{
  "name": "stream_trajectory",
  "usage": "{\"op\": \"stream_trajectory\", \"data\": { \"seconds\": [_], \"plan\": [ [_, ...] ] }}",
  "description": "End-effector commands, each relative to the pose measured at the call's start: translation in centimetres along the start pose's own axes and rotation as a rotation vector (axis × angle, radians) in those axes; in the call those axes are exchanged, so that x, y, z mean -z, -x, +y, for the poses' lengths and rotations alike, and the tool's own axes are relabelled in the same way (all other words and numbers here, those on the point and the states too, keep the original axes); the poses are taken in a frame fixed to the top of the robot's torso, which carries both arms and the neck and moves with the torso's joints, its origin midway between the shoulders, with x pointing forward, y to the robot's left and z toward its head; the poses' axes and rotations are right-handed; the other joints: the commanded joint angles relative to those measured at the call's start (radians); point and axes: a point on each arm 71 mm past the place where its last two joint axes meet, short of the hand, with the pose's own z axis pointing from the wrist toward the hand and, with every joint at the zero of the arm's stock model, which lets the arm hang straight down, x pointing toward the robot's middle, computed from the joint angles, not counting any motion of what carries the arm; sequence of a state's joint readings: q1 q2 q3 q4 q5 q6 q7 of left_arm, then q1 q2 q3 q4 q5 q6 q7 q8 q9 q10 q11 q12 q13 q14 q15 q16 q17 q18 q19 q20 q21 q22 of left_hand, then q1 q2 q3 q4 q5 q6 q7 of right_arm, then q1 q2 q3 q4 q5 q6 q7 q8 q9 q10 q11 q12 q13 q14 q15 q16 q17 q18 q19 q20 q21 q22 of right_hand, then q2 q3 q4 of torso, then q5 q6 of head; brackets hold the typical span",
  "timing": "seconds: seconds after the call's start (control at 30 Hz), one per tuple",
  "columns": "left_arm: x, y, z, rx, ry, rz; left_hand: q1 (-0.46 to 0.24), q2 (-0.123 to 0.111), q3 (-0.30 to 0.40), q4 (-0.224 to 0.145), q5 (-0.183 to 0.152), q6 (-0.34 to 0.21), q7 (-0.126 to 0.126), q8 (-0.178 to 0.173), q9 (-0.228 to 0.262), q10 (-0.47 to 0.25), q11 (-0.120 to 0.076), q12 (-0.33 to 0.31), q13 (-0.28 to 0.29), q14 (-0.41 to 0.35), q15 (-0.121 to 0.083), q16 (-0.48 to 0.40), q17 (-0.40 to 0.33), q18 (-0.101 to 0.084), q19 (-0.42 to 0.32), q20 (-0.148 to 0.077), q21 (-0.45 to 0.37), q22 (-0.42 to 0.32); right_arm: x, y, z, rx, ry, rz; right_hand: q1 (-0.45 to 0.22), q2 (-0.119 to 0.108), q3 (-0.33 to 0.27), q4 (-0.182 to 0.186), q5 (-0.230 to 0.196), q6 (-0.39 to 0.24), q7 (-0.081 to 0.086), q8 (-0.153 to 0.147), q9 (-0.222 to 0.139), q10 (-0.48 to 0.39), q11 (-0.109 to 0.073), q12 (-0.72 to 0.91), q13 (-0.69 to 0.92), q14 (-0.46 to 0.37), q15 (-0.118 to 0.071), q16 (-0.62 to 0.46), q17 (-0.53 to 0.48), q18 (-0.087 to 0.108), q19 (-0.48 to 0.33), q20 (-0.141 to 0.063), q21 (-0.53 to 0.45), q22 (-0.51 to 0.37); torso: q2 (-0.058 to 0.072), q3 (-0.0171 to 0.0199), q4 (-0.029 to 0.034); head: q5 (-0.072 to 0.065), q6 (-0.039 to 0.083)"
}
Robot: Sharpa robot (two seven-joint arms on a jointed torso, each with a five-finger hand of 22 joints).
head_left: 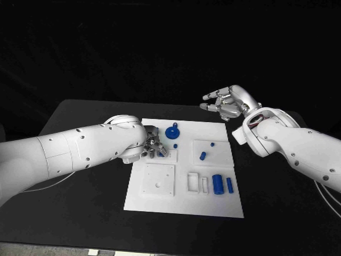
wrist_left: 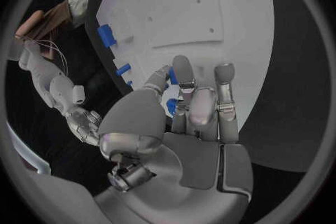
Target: Assemble the parts on the task board
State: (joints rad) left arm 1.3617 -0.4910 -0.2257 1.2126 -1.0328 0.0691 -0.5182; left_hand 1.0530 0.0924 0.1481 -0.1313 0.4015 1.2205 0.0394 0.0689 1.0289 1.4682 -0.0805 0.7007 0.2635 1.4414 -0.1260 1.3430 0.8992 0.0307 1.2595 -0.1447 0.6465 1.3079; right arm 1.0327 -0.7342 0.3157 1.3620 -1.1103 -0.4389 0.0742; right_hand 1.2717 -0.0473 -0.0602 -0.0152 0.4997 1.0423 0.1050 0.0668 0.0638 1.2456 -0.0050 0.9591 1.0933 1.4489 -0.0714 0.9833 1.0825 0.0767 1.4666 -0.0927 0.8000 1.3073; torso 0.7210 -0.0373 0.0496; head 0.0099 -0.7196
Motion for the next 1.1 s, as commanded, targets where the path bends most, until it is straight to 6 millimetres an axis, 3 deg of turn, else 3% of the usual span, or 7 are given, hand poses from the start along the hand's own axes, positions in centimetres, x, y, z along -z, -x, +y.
{"op": "stream_trajectory", "data": {
  "seconds": [0.03,0.23,0.8,1.1],
  "plan": [
    [-0.25,-1.18,0.08,-0.043,0.022,0.061,0.043,0.048,0.004,-0.009,-0.007,0.164,-0.094,0.000,0.001,0.047,-0.008,0.000,0.000,-0.007,-0.002,0.006,0.003,0.001,0.000,0.005,-0.005,0.016,-0.01,-0.15,0.04,0.000,0.005,0.013,-0.009,0.003,0.000,0.007,0.004,0.006,-0.001,-0.005,-0.001,-0.005,0.002,-0.004,-0.001,-0.003,0.000,-0.006,-0.001,0.007,0.026,0.003,-0.005,0.101,-0.001,-0.0003,0.0005,-0.001,-0.001],
    [-0.30,-1.21,-0.01,-0.054,0.025,0.068,0.041,0.044,-0.003,-0.001,-0.013,0.165,-0.094,0.000,0.002,0.047,-0.008,0.001,0.001,-0.008,-0.002,0.007,0.004,0.000,0.000,0.006,-0.005,0.016,-0.02,-0.16,0.05,-0.001,0.005,0.013,-0.009,0.003,0.000,0.007,0.004,0.006,-0.001,-0.005,-0.001,-0.005,0.002,-0.004,-0.001,-0.003,0.000,-0.006,-0.001,0.007,0.026,0.003,-0.005,0.101,-0.001,-0.0003,0.0009,-0.001,0.000],
    [-0.41,-1.10,-0.26,-0.061,0.024,0.056,0.032,0.019,-0.051,0.076,-0.077,0.169,-0.097,0.000,0.000,0.047,-0.010,0.001,0.004,-0.007,-0.004,0.007,0.004,-0.001,0.002,0.004,-0.007,0.016,-0.05,-0.23,0.09,-0.002,0.006,0.014,-0.012,0.004,-0.001,0.004,0.005,0.004,-0.001,-0.005,-0.001,-0.006,0.002,-0.006,-0.002,-0.004,0.000,-0.008,-0.001,0.007,0.026,0.004,-0.009,0.101,0.000,-0.0001,0.0005,-0.002,0.002],
    [-0.42,-1.09,-0.35,-0.063,0.023,0.055,0.036,0.010,-0.063,0.095,-0.082,0.169,-0.098,0.000,0.000,0.047,-0.010,0.001,0.004,-0.007,-0.004,0.007,0.004,-0.002,0.002,0.003,-0.007,0.016,-0.08,-0.29,0.09,-0.002,0.007,0.015,-0.012,0.004,-0.001,0.004,0.005,0.004,-0.001,-0.005,-0.001,-0.006,0.002,-0.006,-0.002,-0.004,0.000,-0.008,-0.001,0.007,0.026,0.004,-0.009,0.101,0.000,-0.0005,0.0008,-0.003,0.001]
  ]
}}
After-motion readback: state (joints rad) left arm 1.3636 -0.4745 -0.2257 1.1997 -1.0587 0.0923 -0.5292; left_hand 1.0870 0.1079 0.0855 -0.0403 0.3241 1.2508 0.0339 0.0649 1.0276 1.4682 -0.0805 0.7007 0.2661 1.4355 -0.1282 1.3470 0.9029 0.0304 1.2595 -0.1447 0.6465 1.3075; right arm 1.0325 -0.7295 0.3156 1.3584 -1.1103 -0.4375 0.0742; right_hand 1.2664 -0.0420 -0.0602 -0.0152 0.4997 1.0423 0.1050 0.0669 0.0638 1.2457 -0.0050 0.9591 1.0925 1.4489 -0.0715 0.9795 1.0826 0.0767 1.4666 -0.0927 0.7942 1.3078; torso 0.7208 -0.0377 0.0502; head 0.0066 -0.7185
